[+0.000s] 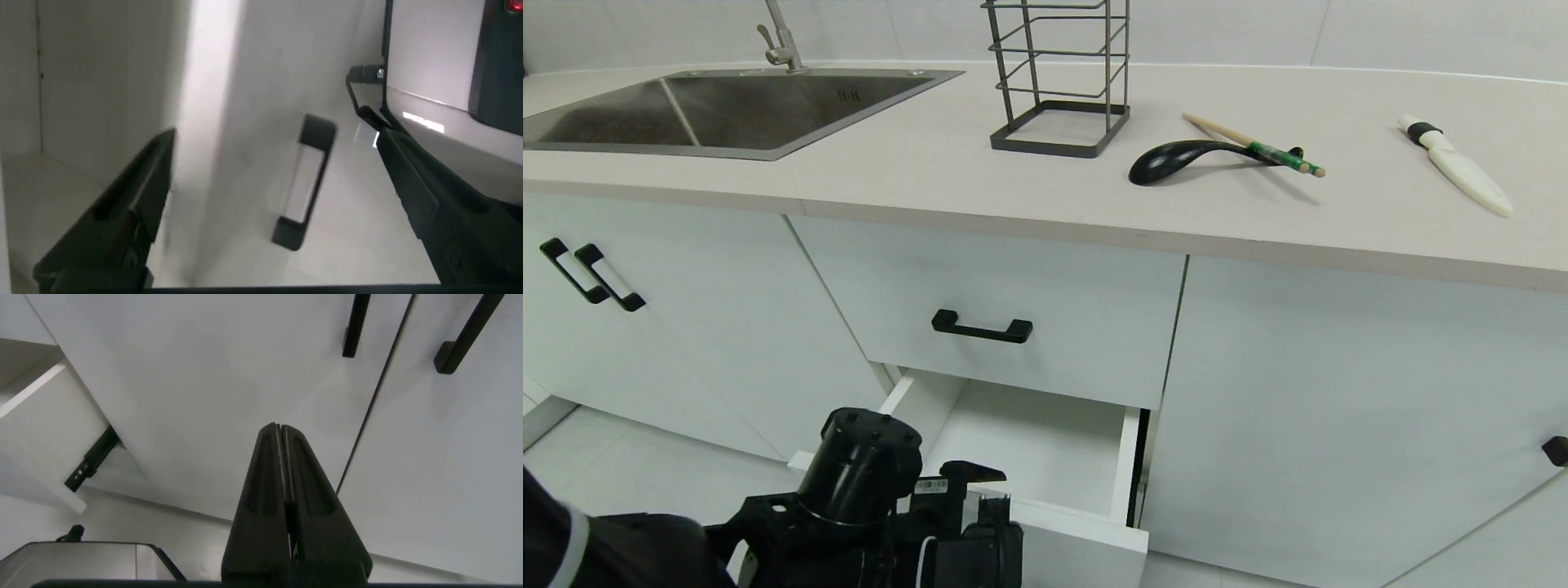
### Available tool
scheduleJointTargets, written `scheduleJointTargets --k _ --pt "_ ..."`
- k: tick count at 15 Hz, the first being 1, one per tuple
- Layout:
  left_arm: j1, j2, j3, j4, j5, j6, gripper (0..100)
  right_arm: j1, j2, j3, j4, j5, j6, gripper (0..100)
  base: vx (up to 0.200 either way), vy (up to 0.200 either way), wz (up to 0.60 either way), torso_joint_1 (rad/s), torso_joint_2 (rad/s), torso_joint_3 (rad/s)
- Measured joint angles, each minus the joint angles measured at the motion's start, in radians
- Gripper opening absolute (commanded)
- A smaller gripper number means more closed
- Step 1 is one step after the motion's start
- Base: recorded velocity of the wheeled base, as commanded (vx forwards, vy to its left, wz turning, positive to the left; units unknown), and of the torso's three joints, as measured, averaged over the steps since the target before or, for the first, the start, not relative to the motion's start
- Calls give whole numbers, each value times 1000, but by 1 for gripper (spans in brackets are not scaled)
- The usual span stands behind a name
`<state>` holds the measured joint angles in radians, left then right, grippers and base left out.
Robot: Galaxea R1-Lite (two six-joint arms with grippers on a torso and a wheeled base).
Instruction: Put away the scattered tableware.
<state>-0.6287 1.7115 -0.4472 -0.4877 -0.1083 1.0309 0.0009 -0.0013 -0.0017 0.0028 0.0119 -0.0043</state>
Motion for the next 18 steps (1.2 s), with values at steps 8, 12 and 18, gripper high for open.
scheduleJointTargets --k 8,12,18 --pt "-19 -167 176 -3 -3 0 100 0 0 0 0 0 0 0 0 0 0 0 0 0" --pt "-19 -190 199 0 -20 0 100 1 0 0 0 0 0 0 0 0 0 0 0 0" --pt "-19 -262 269 4 -60 -6 100 0 0 0 0 0 0 0 0 0 0 0 0 0"
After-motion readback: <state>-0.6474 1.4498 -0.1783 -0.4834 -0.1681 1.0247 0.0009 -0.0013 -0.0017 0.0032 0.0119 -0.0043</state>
